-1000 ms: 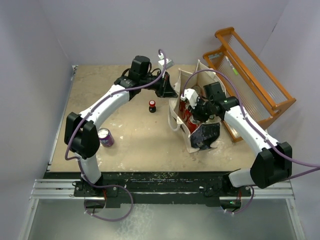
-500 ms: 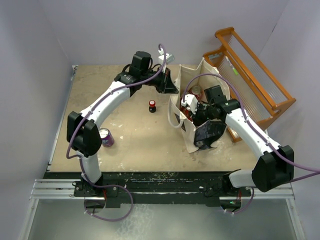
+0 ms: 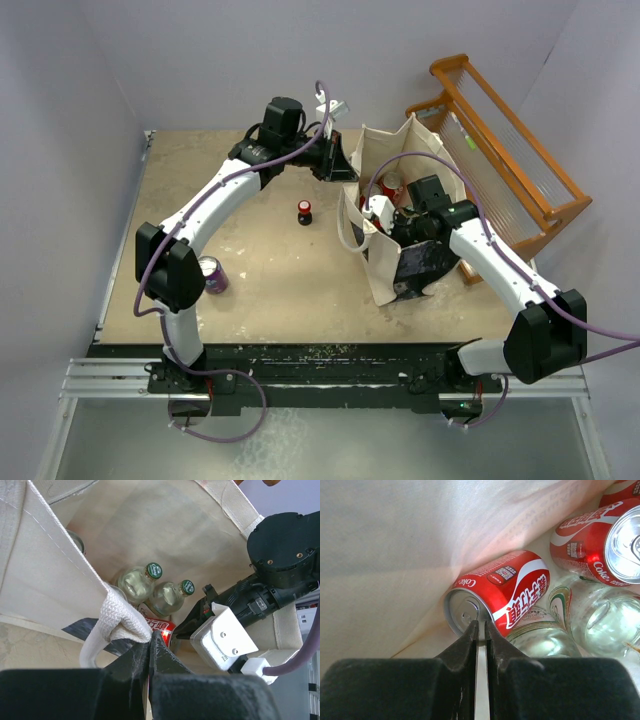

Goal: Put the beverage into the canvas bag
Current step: Place the drink in the canvas bag, then move the drink at the center of the board.

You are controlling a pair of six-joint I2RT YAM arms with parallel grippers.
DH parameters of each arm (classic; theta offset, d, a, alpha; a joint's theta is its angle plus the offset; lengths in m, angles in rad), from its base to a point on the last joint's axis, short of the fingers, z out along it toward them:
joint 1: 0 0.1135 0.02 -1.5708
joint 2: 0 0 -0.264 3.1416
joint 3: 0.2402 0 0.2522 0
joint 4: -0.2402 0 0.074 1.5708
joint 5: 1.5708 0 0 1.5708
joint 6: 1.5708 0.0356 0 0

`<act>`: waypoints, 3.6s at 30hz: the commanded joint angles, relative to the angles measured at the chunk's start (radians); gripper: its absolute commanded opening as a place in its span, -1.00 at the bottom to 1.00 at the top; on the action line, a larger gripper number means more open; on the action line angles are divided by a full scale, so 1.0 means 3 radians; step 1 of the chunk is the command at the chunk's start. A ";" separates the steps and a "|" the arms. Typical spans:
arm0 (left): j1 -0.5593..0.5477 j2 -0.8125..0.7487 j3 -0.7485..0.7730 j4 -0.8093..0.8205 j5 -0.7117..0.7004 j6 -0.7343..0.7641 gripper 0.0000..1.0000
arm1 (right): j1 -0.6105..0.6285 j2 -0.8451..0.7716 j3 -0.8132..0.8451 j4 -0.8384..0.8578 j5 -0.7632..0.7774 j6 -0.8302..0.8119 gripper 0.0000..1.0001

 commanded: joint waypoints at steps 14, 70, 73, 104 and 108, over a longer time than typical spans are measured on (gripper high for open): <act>0.0063 -0.0501 -0.0629 0.0252 0.0159 0.0767 -0.89 | 0.0008 -0.0145 0.0535 0.0544 -0.0037 0.0818 -0.25; 0.1960 -0.1588 -0.2378 -0.2414 -0.1388 0.3511 0.80 | 0.0725 0.0495 0.1583 0.2422 0.0652 0.1554 0.43; 0.1950 -0.1485 -0.2423 -0.2347 -0.1356 0.3497 0.61 | 0.0728 0.0460 0.1546 0.2427 0.0673 0.1536 0.44; -0.0201 -0.0556 -0.1374 -0.1941 -0.1317 0.2952 0.17 | 0.0723 -0.0008 0.1094 0.2329 0.0761 0.1294 0.47; -0.0204 -0.0613 -0.1246 -0.2008 -0.1374 0.2895 0.77 | 0.0722 0.0012 0.1112 0.2264 0.0719 0.1297 0.48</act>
